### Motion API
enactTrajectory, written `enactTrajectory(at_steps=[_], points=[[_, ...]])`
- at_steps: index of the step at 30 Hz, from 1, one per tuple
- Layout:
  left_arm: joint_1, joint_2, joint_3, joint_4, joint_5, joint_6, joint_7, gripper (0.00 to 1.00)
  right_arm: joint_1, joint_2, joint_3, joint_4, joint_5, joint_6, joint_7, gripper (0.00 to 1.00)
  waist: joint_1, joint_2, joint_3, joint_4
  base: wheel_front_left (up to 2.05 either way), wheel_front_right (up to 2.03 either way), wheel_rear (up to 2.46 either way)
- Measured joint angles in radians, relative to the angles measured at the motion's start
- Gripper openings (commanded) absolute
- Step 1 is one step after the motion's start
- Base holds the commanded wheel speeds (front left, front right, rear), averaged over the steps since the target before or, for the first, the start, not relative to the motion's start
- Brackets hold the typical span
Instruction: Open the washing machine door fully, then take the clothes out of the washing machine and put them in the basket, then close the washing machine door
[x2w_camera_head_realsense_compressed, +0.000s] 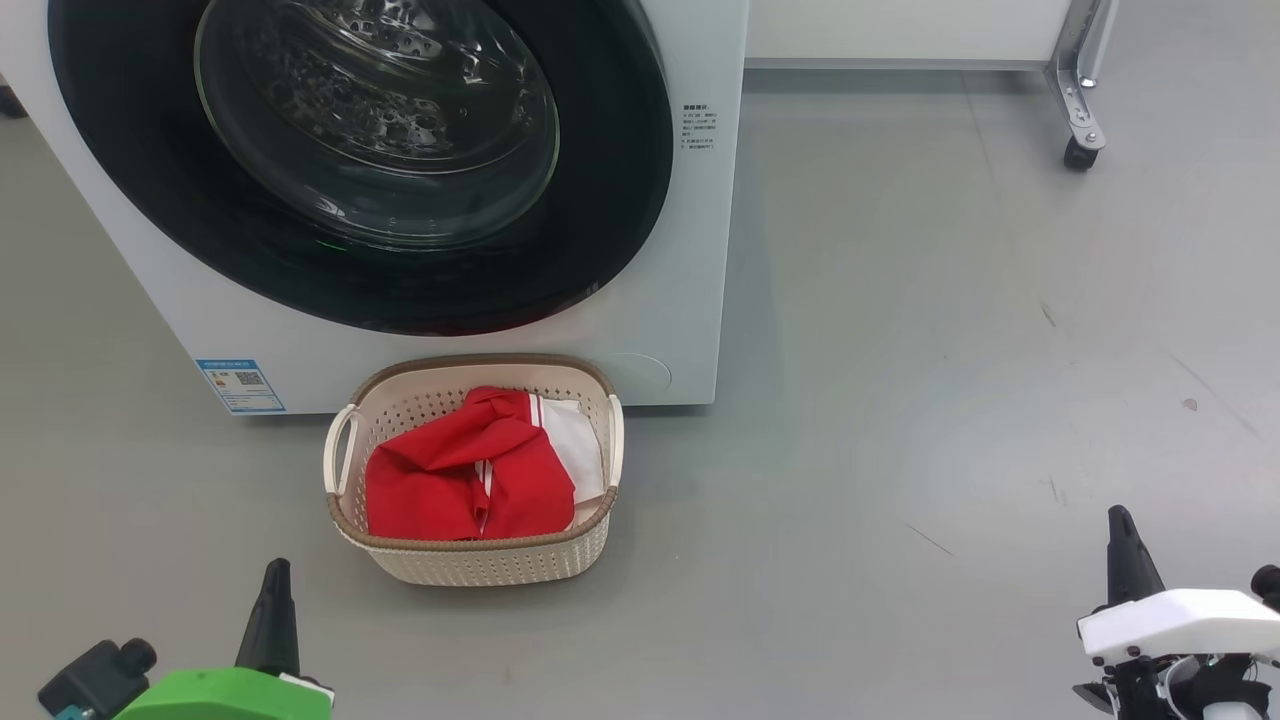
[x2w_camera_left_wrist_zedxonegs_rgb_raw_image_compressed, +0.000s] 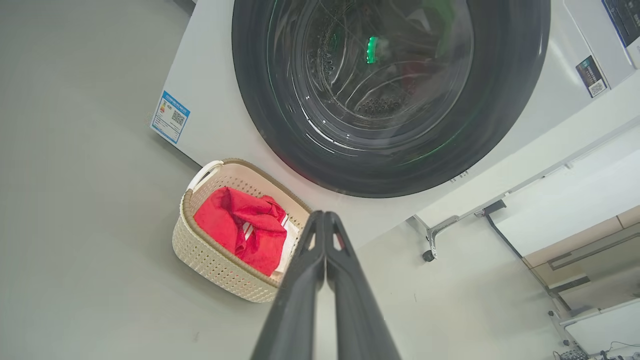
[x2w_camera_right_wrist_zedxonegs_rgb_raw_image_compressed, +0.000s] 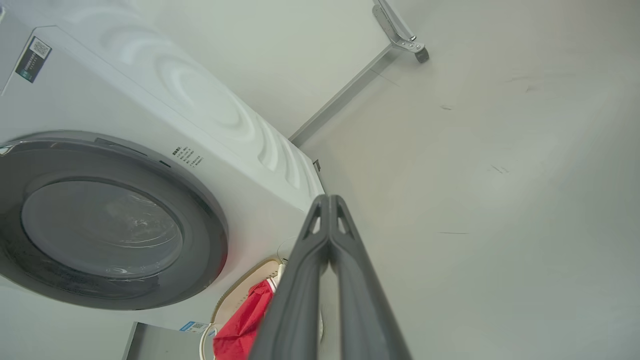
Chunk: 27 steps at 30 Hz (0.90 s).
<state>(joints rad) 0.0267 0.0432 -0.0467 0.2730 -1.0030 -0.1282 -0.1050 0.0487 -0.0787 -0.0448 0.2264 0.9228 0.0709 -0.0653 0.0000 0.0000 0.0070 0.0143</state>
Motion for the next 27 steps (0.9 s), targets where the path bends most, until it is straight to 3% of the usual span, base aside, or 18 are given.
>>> enactTrajectory(at_steps=[27], points=[[-0.039,0.014,0.029,0.0,-0.349,0.0,0.087,0.0,-0.053,0.019,-0.049,0.025,0.356,0.025,0.093,0.0,0.0,0.0,-0.002,-0.008,0.0,0.0,0.0]])
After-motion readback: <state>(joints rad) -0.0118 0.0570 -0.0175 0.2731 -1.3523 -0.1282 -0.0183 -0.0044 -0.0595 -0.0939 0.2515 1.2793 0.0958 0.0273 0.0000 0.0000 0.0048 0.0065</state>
